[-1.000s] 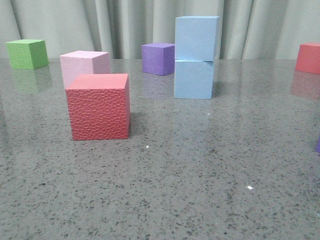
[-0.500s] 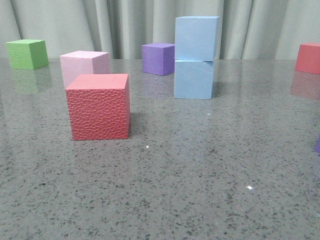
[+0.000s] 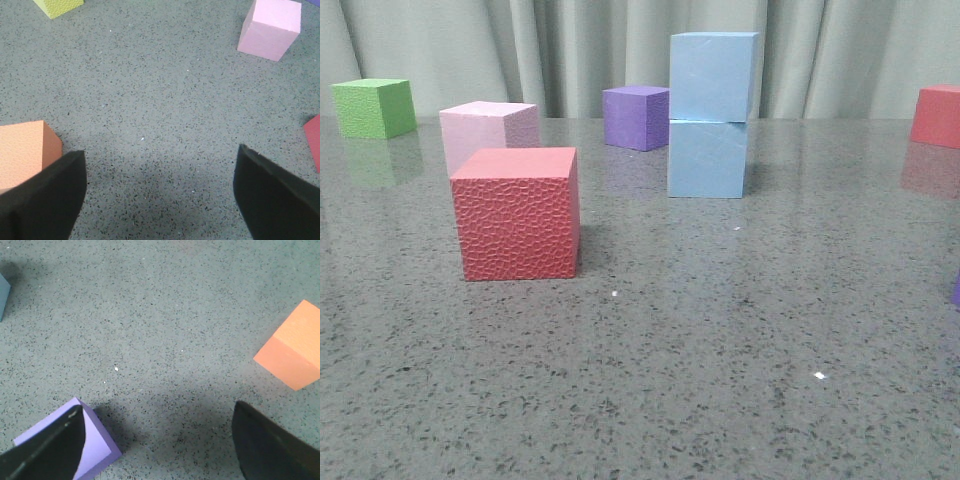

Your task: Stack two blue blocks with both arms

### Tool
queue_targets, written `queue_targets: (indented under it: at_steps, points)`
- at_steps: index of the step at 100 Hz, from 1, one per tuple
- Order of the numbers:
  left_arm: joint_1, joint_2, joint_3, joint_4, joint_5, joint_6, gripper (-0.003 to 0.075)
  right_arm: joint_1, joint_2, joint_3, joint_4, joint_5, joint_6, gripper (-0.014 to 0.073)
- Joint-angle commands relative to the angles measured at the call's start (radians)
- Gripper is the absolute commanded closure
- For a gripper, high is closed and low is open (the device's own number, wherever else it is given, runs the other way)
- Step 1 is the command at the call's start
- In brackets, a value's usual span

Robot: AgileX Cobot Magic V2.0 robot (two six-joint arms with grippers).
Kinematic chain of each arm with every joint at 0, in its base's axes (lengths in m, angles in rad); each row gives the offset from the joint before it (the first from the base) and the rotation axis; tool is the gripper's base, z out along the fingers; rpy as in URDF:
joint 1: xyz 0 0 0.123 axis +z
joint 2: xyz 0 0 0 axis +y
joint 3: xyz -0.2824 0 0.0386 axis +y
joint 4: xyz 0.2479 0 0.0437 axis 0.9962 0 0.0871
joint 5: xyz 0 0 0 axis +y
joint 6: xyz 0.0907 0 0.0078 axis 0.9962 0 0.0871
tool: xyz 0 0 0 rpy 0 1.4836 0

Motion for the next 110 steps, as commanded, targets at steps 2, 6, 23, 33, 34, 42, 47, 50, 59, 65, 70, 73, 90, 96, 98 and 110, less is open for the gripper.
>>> queue_targets:
  at_steps: [2,6,23,33,34,42,47,50,59,65,70,73,90,96,98,110]
  points:
    - [0.002,-0.001,-0.025,0.013,-0.071,-0.011,0.0156,-0.005,-0.008,-0.024,-0.007,-0.066,-0.006,-0.0004]
    - [0.002,-0.001,-0.025,0.013,-0.071,-0.011,0.0156,-0.005,-0.008,-0.024,-0.007,-0.066,-0.006,-0.0004]
    - [0.002,-0.001,-0.025,0.013,-0.071,-0.011,0.0156,-0.005,-0.008,-0.024,-0.007,-0.066,-0.006,0.0015]
    - [0.002,-0.001,-0.025,0.013,-0.071,-0.011,0.0163,-0.005,-0.008,-0.024,-0.007,-0.066,-0.006,0.0098]
    - [0.002,-0.001,-0.025,0.013,-0.071,-0.011,0.0165,-0.005,-0.008,-0.024,-0.007,-0.066,-0.006,0.0115]
    - [0.002,-0.001,-0.025,0.013,-0.071,-0.011,0.0216,-0.005,-0.008,-0.024,-0.007,-0.066,-0.006,0.0223]
    - [0.002,-0.001,-0.025,0.013,-0.071,-0.011,0.026,-0.005,-0.008,-0.024,-0.007,-0.066,-0.006,0.0298]
    - [0.002,-0.001,-0.025,0.013,-0.071,-0.011,0.029,-0.005,-0.008,-0.024,-0.007,-0.065,-0.006,0.0352]
    - [0.002,-0.001,-0.025,0.013,-0.071,-0.011,0.0405,-0.005,-0.008,-0.024,-0.007,-0.061,-0.006,0.0484]
    - [0.002,-0.001,-0.025,0.013,-0.071,-0.011,0.0474,-0.005,-0.008,-0.024,-0.007,-0.061,-0.006,0.0554]
    - [0.002,-0.001,-0.025,0.013,-0.071,-0.011,0.0533,-0.005,-0.008,-0.024,-0.007,-0.061,-0.006,0.0608]
    - [0.002,-0.001,-0.025,0.013,-0.071,-0.011,0.0567,-0.005,-0.008,-0.024,-0.007,-0.061,-0.006,0.0638]
    - [0.002,-0.001,-0.025,0.013,-0.071,-0.011,0.0738,-0.005,-0.008,-0.024,-0.007,-0.061,-0.006,0.0716]
    - [0.002,-0.001,-0.025,0.013,-0.071,-0.011,0.0739,-0.005,-0.008,-0.024,-0.007,-0.061,-0.006,0.0715]
    - [0.002,-0.001,-0.025,0.013,-0.071,-0.011,0.0739,-0.005,-0.008,-0.024,-0.007,-0.061,-0.006,0.0715]
    - [0.002,-0.001,-0.025,0.013,-0.071,-0.011,0.0739,-0.005,-0.008,-0.024,-0.007,-0.061,-0.006,0.0715]
